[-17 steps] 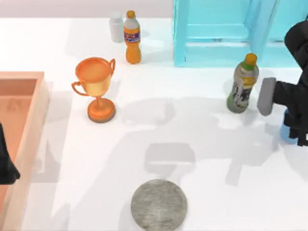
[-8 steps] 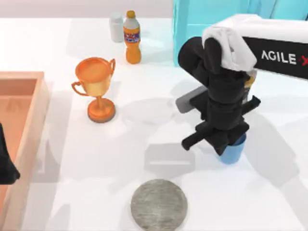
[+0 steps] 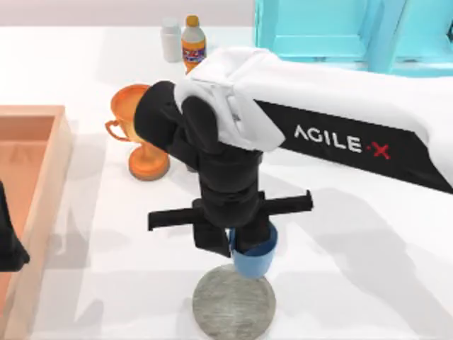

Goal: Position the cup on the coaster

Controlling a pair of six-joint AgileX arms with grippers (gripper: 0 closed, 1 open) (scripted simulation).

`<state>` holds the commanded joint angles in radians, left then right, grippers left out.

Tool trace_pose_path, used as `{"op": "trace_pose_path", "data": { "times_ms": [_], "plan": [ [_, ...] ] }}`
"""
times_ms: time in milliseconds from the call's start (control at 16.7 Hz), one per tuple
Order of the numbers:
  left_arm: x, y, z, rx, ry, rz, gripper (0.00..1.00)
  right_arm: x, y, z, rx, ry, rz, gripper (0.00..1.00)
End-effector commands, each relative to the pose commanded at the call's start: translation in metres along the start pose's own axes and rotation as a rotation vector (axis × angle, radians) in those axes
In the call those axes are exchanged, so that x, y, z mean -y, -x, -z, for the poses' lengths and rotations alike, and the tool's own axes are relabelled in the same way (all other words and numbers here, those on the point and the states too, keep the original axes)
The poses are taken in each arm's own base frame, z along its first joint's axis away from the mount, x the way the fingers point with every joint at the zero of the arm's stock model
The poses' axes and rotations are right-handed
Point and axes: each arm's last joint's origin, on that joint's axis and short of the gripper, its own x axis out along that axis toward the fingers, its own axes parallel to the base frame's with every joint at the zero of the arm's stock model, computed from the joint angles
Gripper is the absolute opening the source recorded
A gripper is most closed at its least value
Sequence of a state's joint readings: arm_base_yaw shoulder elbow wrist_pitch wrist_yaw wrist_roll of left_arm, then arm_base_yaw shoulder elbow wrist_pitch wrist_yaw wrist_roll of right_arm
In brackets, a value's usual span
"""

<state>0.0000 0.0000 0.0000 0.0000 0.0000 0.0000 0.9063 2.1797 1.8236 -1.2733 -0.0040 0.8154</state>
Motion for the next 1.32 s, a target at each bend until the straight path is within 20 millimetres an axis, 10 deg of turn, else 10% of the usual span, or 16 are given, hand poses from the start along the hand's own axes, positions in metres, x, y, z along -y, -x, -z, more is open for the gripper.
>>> {"op": "trace_pose_path", "data": {
  "times_ms": [720, 1320],
  "plan": [
    [0.0, 0.0, 0.0, 0.0, 0.0, 0.0, 1.0, -0.027, 0.015, 0.027, 0.039, -0.114, -0.033, 0.0],
    [0.0, 0.0, 0.0, 0.0, 0.0, 0.0, 1.0, -0.021, -0.046, 0.027, 0.044, -0.109, -0.036, 0.0]
  ]
}}
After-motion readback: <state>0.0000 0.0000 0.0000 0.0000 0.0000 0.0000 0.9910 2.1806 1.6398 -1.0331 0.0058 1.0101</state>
